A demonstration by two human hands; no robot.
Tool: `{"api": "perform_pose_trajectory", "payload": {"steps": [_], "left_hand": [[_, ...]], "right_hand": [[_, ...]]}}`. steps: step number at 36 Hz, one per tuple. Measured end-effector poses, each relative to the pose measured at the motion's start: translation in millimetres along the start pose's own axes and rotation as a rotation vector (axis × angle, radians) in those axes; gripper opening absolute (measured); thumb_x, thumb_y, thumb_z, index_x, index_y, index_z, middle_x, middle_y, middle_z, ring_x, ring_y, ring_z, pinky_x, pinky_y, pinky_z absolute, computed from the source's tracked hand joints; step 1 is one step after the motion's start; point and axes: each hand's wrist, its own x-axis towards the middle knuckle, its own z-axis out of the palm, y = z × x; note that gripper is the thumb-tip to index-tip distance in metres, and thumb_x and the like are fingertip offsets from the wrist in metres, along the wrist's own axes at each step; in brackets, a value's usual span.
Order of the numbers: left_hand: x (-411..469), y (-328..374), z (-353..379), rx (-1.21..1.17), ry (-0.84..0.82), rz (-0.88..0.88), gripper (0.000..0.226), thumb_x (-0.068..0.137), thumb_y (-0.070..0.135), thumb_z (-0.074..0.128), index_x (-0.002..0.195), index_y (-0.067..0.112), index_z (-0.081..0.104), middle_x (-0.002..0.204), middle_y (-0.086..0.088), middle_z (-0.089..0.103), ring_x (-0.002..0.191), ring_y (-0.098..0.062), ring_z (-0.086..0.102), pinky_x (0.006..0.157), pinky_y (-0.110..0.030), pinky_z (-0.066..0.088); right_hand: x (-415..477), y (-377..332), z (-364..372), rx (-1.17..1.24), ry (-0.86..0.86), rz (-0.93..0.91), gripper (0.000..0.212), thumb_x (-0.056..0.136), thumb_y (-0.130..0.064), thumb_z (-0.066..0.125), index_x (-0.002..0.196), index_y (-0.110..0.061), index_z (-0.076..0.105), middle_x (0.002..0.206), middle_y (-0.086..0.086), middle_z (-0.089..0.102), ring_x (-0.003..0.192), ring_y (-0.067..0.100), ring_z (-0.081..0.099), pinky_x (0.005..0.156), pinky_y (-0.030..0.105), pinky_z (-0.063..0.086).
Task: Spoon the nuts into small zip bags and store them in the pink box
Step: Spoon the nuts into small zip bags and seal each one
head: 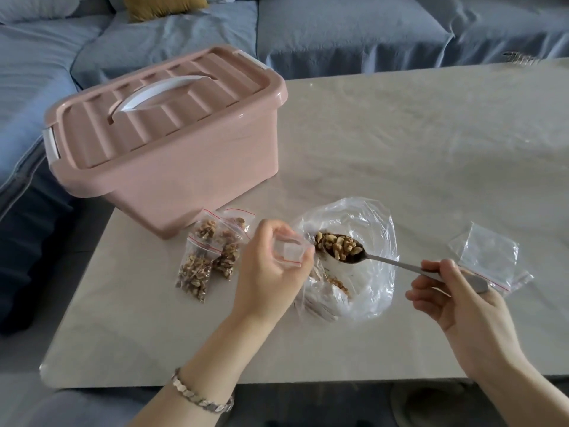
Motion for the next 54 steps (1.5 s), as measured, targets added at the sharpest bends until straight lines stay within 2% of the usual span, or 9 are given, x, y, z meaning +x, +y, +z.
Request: {"api": "perform_pose_trajectory", "payload": {"steps": [4, 16, 21, 25, 31, 35, 44, 50, 54], "left_hand": [[1.2, -5.5, 13.5, 0.084, -0.158, -0.118, 0.021, 0.077, 0.018, 0.072, 0.087, 0.018, 0.053, 0.077, 0.012, 0.062, 0.069, 0.002, 0.061, 0.065, -0.013, 0.048], [-1.7, -20.7, 31.5, 0.200, -0.163, -0.033, 0.036, 0.064, 0.035, 0.075, 0.085, 0.019, 0.050, 0.078, 0.008, 0.060, 0.079, -0.016, 0.059, 0.073, -0.027, 0.046], [-4.1, -20.2, 31.7, 0.167, -0.126, -0.020, 0.033, 0.063, 0.037, 0.069, 0.080, 0.018, 0.049, 0.067, 0.009, 0.055, 0.067, -0.014, 0.055, 0.065, -0.029, 0.046], [-7.8, -26.1, 31.4, 0.141, -0.107, -0.033, 0.033, 0.065, 0.042, 0.069, 0.085, 0.022, 0.050, 0.077, 0.011, 0.058, 0.078, -0.015, 0.058, 0.073, -0.030, 0.048], [-10.2, -30.1, 19.7, 0.095, -0.009, -0.067, 0.030, 0.074, 0.022, 0.075, 0.085, 0.031, 0.049, 0.091, 0.009, 0.059, 0.089, -0.007, 0.057, 0.079, -0.018, 0.046], [-6.6, -30.2, 12.3, 0.070, 0.008, -0.209, 0.028, 0.078, 0.024, 0.072, 0.094, 0.024, 0.049, 0.098, 0.009, 0.055, 0.070, -0.001, 0.056, 0.065, -0.005, 0.040], [14.7, -31.5, 16.5, -0.034, -0.323, -0.480, 0.030, 0.060, 0.045, 0.065, 0.082, 0.034, 0.047, 0.091, -0.008, 0.066, 0.082, -0.025, 0.063, 0.083, -0.043, 0.052], [19.8, -25.8, 18.6, 0.028, -0.377, -0.404, 0.023, 0.079, 0.022, 0.070, 0.081, 0.023, 0.047, 0.074, 0.009, 0.049, 0.060, -0.003, 0.044, 0.048, -0.009, 0.033], [18.5, -27.7, 21.0, 0.011, -0.366, -0.390, 0.027, 0.075, 0.022, 0.073, 0.077, 0.024, 0.046, 0.075, 0.010, 0.051, 0.054, 0.003, 0.046, 0.048, -0.005, 0.033]], "right_hand": [[0.8, -25.2, -1.4, -0.054, -0.020, -0.050, 0.029, 0.094, -0.021, 0.043, 0.080, -0.002, 0.059, 0.049, 0.005, 0.060, 0.041, 0.015, 0.059, 0.040, 0.017, 0.046], [5.7, -72.2, 35.9, -0.415, -0.177, -0.123, 0.031, 0.096, -0.016, 0.045, 0.073, -0.001, 0.060, 0.046, 0.006, 0.058, 0.036, 0.020, 0.056, 0.034, 0.021, 0.043], [-11.2, -73.1, 62.5, -0.739, -0.321, -0.358, 0.031, 0.093, -0.022, 0.046, 0.070, -0.012, 0.063, 0.054, 0.006, 0.063, 0.041, 0.021, 0.061, 0.043, 0.024, 0.050], [-24.4, -79.9, 66.9, -0.919, -0.396, -0.531, 0.027, 0.086, -0.036, 0.046, 0.067, -0.024, 0.062, 0.056, 0.002, 0.063, 0.041, 0.009, 0.059, 0.049, 0.014, 0.045], [-13.0, -78.7, 37.8, -0.700, -0.221, -0.553, 0.027, 0.093, -0.027, 0.052, 0.070, -0.018, 0.065, 0.062, 0.006, 0.065, 0.042, 0.020, 0.061, 0.044, 0.022, 0.049], [3.5, -49.9, 16.0, -0.618, -0.081, -0.438, 0.028, 0.096, -0.013, 0.044, 0.073, -0.013, 0.061, 0.059, 0.005, 0.064, 0.043, 0.023, 0.062, 0.041, 0.021, 0.049], [19.9, 7.1, 17.9, -0.632, 0.008, -0.345, 0.026, 0.096, -0.015, 0.043, 0.077, -0.016, 0.061, 0.062, 0.008, 0.062, 0.048, 0.017, 0.065, 0.051, 0.023, 0.053], [24.2, 20.3, 24.0, -0.462, -0.004, -0.187, 0.027, 0.098, -0.013, 0.040, 0.083, -0.006, 0.061, 0.065, 0.013, 0.062, 0.051, 0.024, 0.066, 0.049, 0.023, 0.054], [24.4, 21.5, 23.9, -0.246, 0.010, -0.018, 0.027, 0.098, -0.014, 0.042, 0.087, 0.003, 0.060, 0.064, 0.016, 0.061, 0.050, 0.025, 0.066, 0.047, 0.023, 0.054]]}}
